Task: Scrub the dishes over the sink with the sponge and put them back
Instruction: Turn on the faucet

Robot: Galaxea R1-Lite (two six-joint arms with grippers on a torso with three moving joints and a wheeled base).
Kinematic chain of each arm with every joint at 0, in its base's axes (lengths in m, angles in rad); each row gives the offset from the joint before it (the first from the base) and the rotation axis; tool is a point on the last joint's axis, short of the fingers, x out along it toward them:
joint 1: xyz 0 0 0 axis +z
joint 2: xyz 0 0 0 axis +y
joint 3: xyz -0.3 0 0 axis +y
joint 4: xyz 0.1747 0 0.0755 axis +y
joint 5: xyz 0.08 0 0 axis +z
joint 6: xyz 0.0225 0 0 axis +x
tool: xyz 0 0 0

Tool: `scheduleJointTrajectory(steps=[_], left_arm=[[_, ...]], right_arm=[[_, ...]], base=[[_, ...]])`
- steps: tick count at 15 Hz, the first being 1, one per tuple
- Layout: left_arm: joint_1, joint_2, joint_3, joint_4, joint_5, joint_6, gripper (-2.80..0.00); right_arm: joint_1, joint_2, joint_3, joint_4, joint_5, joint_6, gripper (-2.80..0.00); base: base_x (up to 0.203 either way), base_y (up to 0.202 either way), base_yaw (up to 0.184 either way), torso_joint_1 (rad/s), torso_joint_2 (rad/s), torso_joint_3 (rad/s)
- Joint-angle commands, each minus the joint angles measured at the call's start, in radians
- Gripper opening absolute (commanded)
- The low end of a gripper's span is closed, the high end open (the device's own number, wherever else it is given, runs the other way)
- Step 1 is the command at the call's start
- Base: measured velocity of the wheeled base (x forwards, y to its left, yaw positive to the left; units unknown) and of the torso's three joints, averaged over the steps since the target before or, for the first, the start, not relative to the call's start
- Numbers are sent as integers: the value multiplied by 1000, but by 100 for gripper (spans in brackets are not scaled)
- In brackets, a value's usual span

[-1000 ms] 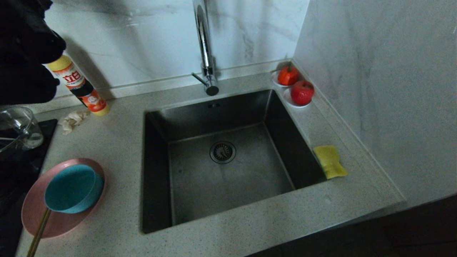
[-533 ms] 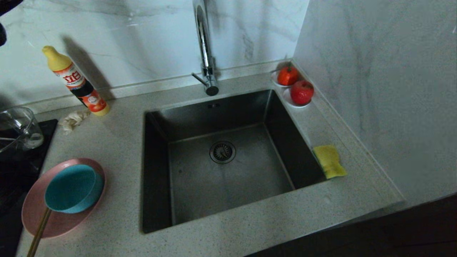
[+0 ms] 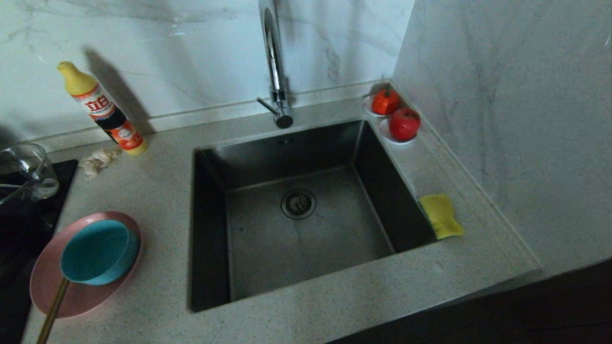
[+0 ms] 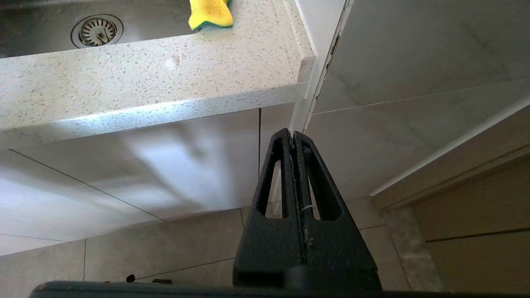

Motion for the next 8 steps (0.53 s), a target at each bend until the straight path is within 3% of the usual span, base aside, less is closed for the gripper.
scheduleJointTrajectory(steps=[1,4,8], left_arm=[[-27,-192,74,285,-113,-58,-280],[-40,-125,52,491,-328,-243,-280],[-56,146,-35,548,-508,-400,-280]], right_arm=[[0,0,0,0,0,0,-280],[0,0,0,0,0,0,-280],[0,0,0,0,0,0,-280]], base=[[0,0,0,0,0,0],[0,0,0,0,0,0],[0,0,0,0,0,0]])
